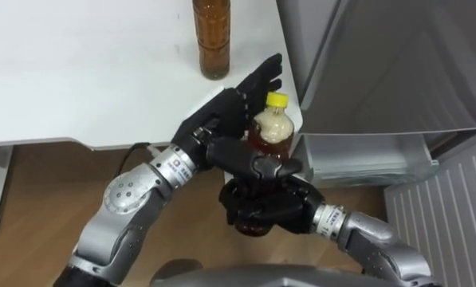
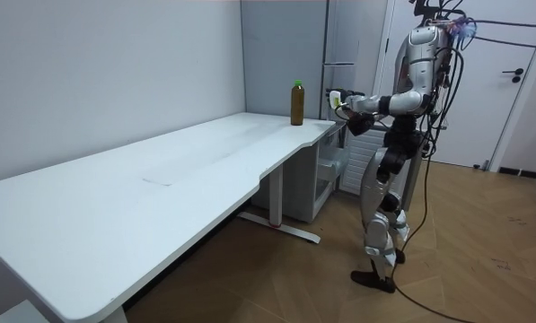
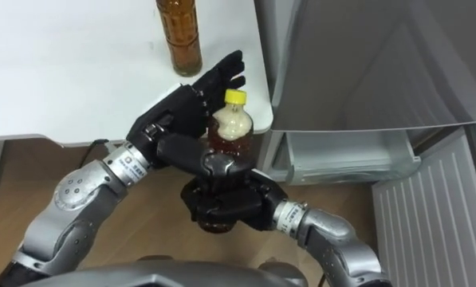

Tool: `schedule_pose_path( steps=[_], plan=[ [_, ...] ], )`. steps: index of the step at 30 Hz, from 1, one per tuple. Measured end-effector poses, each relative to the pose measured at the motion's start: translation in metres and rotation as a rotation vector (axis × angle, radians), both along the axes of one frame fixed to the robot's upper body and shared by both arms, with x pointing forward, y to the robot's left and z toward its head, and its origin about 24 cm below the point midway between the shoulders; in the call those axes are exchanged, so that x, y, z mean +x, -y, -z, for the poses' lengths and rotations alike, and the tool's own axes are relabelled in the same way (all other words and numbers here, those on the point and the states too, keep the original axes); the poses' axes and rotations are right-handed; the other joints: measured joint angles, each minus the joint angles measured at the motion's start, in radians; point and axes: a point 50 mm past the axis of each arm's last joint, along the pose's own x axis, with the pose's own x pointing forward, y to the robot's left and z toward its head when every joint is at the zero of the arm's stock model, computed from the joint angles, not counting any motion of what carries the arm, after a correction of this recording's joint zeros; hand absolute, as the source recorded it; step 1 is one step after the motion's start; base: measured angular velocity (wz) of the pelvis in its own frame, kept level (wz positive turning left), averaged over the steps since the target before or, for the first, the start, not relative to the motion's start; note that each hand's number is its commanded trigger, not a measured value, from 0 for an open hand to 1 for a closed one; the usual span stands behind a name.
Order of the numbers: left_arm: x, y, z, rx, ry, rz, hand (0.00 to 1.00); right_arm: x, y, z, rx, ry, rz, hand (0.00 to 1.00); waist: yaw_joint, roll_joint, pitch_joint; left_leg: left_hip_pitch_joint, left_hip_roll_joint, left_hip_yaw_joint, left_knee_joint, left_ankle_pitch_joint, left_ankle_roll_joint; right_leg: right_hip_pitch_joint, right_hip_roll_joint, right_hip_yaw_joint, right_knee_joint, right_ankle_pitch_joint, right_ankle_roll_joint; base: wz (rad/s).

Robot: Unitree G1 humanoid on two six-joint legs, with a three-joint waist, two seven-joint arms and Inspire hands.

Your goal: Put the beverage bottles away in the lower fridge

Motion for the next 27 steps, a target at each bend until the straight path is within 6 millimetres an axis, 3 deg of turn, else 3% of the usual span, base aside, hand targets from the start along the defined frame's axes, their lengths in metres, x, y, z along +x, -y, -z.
schedule_pose_path(
  steps=[16, 23, 27],
  plan=[
    [0.001, -0.013, -0.076, -0.185, 0.333, -0.101, 0.00, -0.006, 0.013, 0.006, -0.029, -0.029, 0.022, 1.00, 0.011, 0.013, 0.0004, -0.002, -0.001, -0.008, 0.003, 0.000, 0.000, 0.004, -0.001, -0.009, 0.000, 0.000, 0.000, 0.01],
    [0.003, -0.037, -0.099, -0.213, 0.468, -0.283, 0.00, -0.013, 0.023, 0.009, -0.044, -0.036, 0.080, 1.00, 0.028, 0.020, -0.0008, 0.033, -0.002, -0.014, -0.004, -0.001, -0.001, 0.038, -0.001, -0.025, -0.016, 0.000, 0.000, 0.02],
    [0.003, -0.058, -0.109, -0.202, 0.519, -0.444, 0.00, -0.018, 0.035, 0.010, -0.077, -0.029, 0.128, 1.00, 0.067, 0.029, -0.0019, 0.054, -0.003, -0.017, -0.020, 0.001, -0.003, 0.058, 0.000, -0.027, -0.018, 0.000, 0.000, 0.00]
  ],
)
